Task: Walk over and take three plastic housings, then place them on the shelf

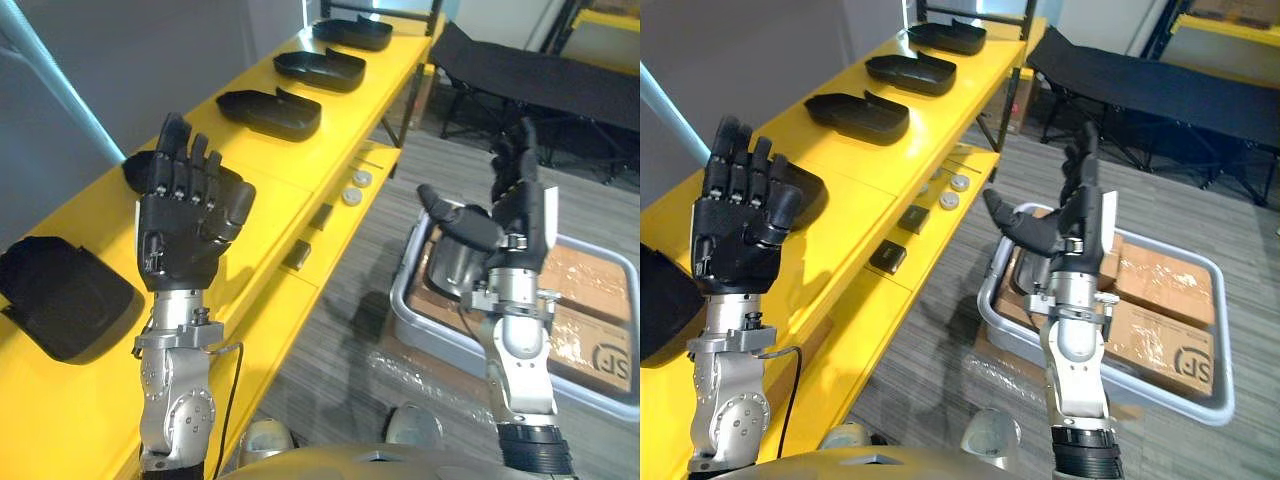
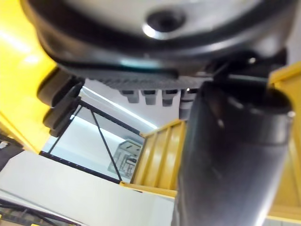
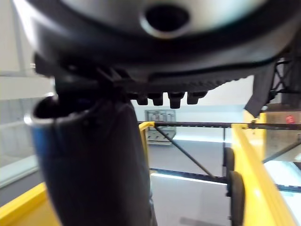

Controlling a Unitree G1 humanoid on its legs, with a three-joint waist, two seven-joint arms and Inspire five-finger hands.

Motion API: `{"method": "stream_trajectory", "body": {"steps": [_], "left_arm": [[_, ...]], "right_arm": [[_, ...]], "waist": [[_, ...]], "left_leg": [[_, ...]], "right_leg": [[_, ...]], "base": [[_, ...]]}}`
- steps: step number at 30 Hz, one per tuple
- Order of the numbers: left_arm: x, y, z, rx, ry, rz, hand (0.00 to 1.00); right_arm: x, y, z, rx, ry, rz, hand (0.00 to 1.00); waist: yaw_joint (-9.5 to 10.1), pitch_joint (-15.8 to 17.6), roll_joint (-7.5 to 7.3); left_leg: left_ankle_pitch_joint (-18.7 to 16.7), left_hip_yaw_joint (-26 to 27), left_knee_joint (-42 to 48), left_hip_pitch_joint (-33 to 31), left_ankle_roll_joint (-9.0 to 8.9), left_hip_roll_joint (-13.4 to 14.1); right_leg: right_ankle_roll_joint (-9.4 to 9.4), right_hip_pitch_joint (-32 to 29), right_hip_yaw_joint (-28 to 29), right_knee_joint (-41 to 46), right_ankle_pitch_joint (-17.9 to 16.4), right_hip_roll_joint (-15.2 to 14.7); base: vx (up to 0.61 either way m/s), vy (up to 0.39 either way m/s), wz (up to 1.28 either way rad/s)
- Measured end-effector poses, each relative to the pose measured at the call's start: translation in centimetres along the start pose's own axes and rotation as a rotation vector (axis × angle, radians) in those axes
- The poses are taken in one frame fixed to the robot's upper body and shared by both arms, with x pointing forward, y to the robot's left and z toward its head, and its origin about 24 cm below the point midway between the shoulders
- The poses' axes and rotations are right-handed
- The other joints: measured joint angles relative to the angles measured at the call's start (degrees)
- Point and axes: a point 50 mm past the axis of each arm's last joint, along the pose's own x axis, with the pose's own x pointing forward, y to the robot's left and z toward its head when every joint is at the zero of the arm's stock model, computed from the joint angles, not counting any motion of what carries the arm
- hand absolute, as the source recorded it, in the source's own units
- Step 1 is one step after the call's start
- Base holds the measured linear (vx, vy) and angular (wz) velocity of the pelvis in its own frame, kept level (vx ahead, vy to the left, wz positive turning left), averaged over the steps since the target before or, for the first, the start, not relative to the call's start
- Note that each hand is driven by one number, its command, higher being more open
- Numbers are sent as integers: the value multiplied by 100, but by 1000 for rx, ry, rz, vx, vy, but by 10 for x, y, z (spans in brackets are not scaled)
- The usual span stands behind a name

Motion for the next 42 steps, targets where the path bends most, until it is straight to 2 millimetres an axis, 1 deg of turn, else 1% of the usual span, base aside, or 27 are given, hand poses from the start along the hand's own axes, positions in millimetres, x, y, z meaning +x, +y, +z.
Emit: {"method": "stream_trajectory", "body": {"steps": [1, 2, 3, 4, 5, 6, 7, 8, 9, 10, 11, 12, 14, 15, 18, 19, 21, 22, 23, 26, 28, 31, 33, 34, 37, 40, 42], "left_arm": [[-5, 2, -1, -2, 14, 17, 100], [-8, 4, -3, -1, 26, 27, 100], [-9, 6, -4, 5, 39, 34, 100], [-9, 8, -5, 14, 51, 32, 100], [-11, 10, -11, 5, 77, 47, 100], [-20, 8, -23, -44, 127, 72, 100], [-21, 7, -25, -57, 133, 75, 100], [-23, 7, -25, -85, 119, 90, 100], [-23, 9, -21, -83, 95, 103, 100], [-23, 8, -22, -105, 97, 113, 100], [-25, 6, -24, -132, 102, 110, 100], [-26, 5, -24, -134, 107, 103, 100], [-26, 5, -24, -132, 105, 104, 100], [-28, 5, -24, -131, 107, 106, 100], [-27, 5, -24, -133, 107, 94, 100], [-27, 4, -24, -135, 104, 84, 100], [-25, 3, -25, -136, 104, 61, 100], [-25, 4, -27, -129, 119, 53, 100], [-26, 6, -28, -116, 135, 53, 100], [-21, 5, -28, -103, 145, 18, 100], [-14, 0, -29, -93, 139, -23, 100], [-3, -9, -30, -91, 128, -92, 100], [3, -13, -29, -93, 113, -121, 100], [5, -14, -29, -94, 107, -128, 100], [12, -20, -30, -106, 100, -161, 100], [12, -23, -33, -116, 121, -178, 100], [12, -25, -34, -114, 130, -190, 100]], "right_arm": [[-4, 5, -6, -16, 28, 26, 100], [-7, 8, -9, -19, 45, 53, 100], [-10, 11, -10, -15, 57, 79, 100], [-11, 12, -11, -13, 65, 88, 100], [-16, 9, -15, -21, 94, 86, 100], [-23, 0, -21, -50, 140, 79, 100], [-23, -2, -21, -59, 143, 79, 100], [-22, -5, -20, -70, 138, 84, 100], [-21, -1, -19, -56, 132, 98, 100], [-22, -4, -19, -69, 137, 97, 100], [-19, -9, -18, -84, 130, 84, 100], [-14, -13, -13, -104, 106, 83, 100], [-12, -17, -11, -118, 98, 79, 100], [-12, -19, -11, -120, 105, 66, 100], [-14, -27, -16, -137, 148, -20, 100], [-14, -29, -18, -141, 161, -42, 100], [-15, -33, -29, -155, 211, -98, 100], [-17, -32, -40, -153, 264, -125, 100], [-19, -30, -52, -146, 321, -146, 100], [-20, -30, -77, -171, 441, -188, 100], [-15, -29, -87, -177, 477, -216, 100], [14, -23, -88, -176, 465, -263, 100], [45, -19, -80, -167, 411, -279, 100], [54, -18, -76, -168, 391, -285, 100], [97, -24, -55, -193, 311, -317, 100], [115, -28, -47, -183, 295, -332, 100], [123, -27, -41, -173, 276, -332, 100]], "waist": [[42, -17, -18], [113, -17, -18], [134, -22, -71], [107, -28, -111], [46, -54, -68], [-131, -99, 88], [-188, -92, 138], [-167, -46, 238], [-255, 12, 156], [-313, -6, 144], [-239, -58, 117], [-181, -65, 135], [-166, -73, 157], [-144, -70, 145], [-112, -121, 224], [-100, -143, 260], [-66, -122, 218], [-42, -96, 143], [-17, -88, 97], [89, -70, 82], [130, -53, 81], [265, 149, 64], [327, 341, 74], [374, 405, 77], [583, 738, 125], [733, 856, 156], [736, 924, 178]], "left_leg": [[101, 73, 58, -156, -116, 170], [191, 201, 186, -305, -267, 441], [301, 293, 321, -407, -455, 703], [365, 283, 379, -454, -570, 805], [528, 192, 337, -463, -668, 1024], [973, -15, 21, -338, -599, 1349], [1094, -39, -41, -300, -534, 1448], [1485, -17, -95, -215, -376, 1772], [1796, -218, 45, -230, 3, 1970], [1820, -464, 98, -351, 99, 2042], [1518, -1032, 184, -461, -114, 1688], [1290, -1352, 320, -598, -93, 1298], [891, -1410, 561, -793, 30, 838], [679, -1502, 559, -812, -29, 589], [449, -1601, 17, -704, 3, 143], [419, -1645, -173, -657, -45, 70], [370, -1621, -511, -630, -251, -97], [381, -1574, -550, -633, -263, -228], [360, -1538, -536, -629, -227, -319], [286, -1564, -405, -802, -100, -541], [259, -1674, -248, -1063, -59, -599], [230, -1830, -47, -1376, -47, -601], [232, -1967, 67, -1608, -47, -603], [240, -1991, 87, -1671, -45, -601], [311, -2176, 187, -1908, -35, -618], [334, -2307, 165, -1960, -18, -650], [337, -2373, 156, -1959, -12, -686]], "right_leg": [[86, 200, 0, -531, 57, -289], [220, 298, 45, -1307, 162, -456], [362, 455, 113, -2399, 743, -436], [823, 571, 245, -2687, 930, -335], [1495, 734, 247, -2833, 688, -53], [1693, 617, 153, -2360, 376, 276], [1597, 429, 202, -1959, 324, 313], [1389, -288, 303, -1507, 18, 459], [1214, -266, 304, -2108, 251, 704], [1099, -257, 394, -2145, 256, 821], [971, -314, 604, -2358, 262, 953], [870, -360, 752, -2604, 393, 1057], [782, -290, 889, -2987, 609, 1220], [764, -192, 962, -3243, 739, 1291], [873, -122, 1039, -3703, 1066, 1346], [911, -150, 1036, -3771, 1132, 1336], [1046, -221, 1035, -4027, 1354, 1272], [1089, -193, 1030, -4200, 1491, 1157], [1156, -143, 1018, -4310, 1587, 1036], [1233, -107, 819, -4540, 1802, 841], [1225, -148, 695, -4678, 1925, 808], [1213, -169, 511, -4876, 2075, 824], [1190, -211, 365, -4981, 2152, 846], [1184, -243, 345, -4990, 2178, 853], [1181, -277, 147, -5064, 2254, 878], [1180, -239, -125, -5063, 2253, 880], [1180, -197, -249, -5063, 2253, 865]], "base": [[-102, -349, -74], [-150, -499, -101], [-133, -481, -87], [-132, -572, -50], [-87, -593, -20], [-77, -585, -10], [-126, -512, -45], [-188, -506, -67], [-203, -499, -66], [-62, -385, -67], [24, -261, -79], [58, -195, -90], [50, -154, -67], [80, -107, -54], [60, 2, -28], [22, 94, -3], [-9, 119, -6], [-25, 181, -7], [-29, 209, -4], [-35, 141, 9], [-63, 85, 27], [-93, 20, 26], [-94, -11, 26], [-71, -7, 23], [-53, -10, 26], [14, -11, 25], [28, 8, 16]]}}
